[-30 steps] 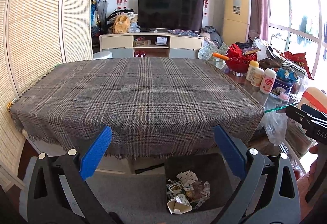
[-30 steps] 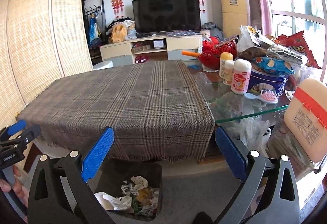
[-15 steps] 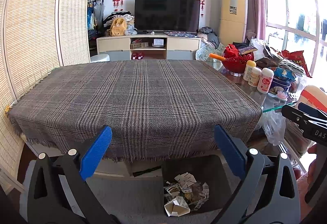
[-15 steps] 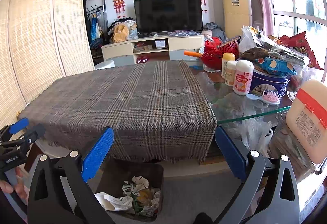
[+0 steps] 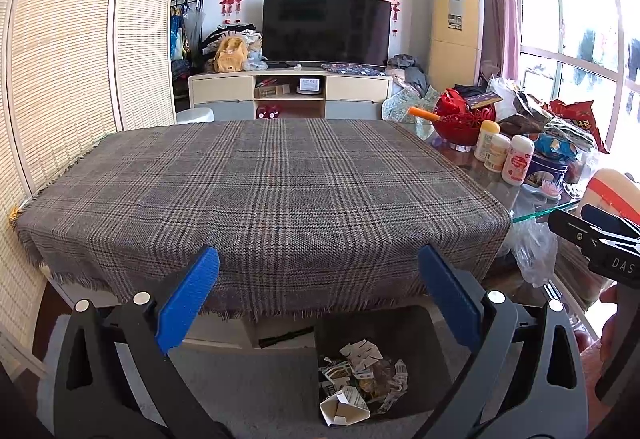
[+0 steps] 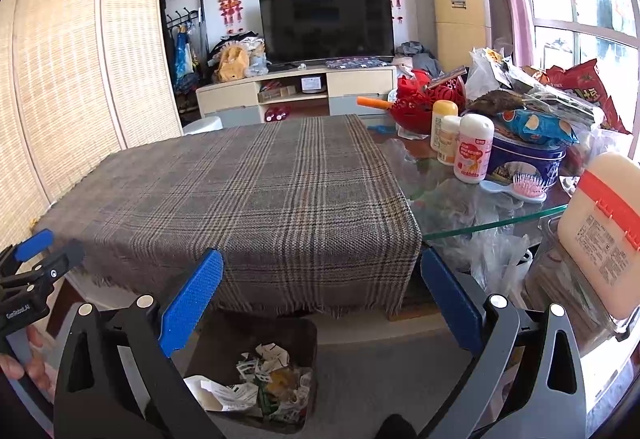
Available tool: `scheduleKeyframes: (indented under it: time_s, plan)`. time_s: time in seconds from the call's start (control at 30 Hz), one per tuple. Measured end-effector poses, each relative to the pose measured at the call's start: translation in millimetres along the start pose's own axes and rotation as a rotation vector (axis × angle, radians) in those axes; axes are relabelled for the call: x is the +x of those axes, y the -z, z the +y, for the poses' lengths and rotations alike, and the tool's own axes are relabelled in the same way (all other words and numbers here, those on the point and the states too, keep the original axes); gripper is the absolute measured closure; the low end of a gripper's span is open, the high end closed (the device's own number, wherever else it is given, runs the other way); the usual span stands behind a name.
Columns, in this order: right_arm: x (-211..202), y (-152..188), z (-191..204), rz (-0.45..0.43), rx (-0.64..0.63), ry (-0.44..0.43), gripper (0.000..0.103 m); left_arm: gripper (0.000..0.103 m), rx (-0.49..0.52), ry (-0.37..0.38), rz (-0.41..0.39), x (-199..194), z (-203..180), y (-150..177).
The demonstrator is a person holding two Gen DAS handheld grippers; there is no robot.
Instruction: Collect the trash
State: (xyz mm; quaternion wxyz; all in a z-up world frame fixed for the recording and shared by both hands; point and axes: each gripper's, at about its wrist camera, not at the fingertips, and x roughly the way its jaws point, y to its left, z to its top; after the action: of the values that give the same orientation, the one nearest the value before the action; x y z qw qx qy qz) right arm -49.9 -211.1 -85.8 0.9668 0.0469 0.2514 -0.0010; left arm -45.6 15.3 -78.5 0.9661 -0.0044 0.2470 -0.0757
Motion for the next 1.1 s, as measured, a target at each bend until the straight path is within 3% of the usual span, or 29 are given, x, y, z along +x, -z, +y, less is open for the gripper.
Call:
scheduleKeyframes:
  time_s: [1.1]
  plan:
    - [-1.5, -0.7, -0.2, -0.009, 0.009, 0.004, 0.003, 0.008, -0.007, -0.016, -0.006, -3.4, 9.8, -0.7]
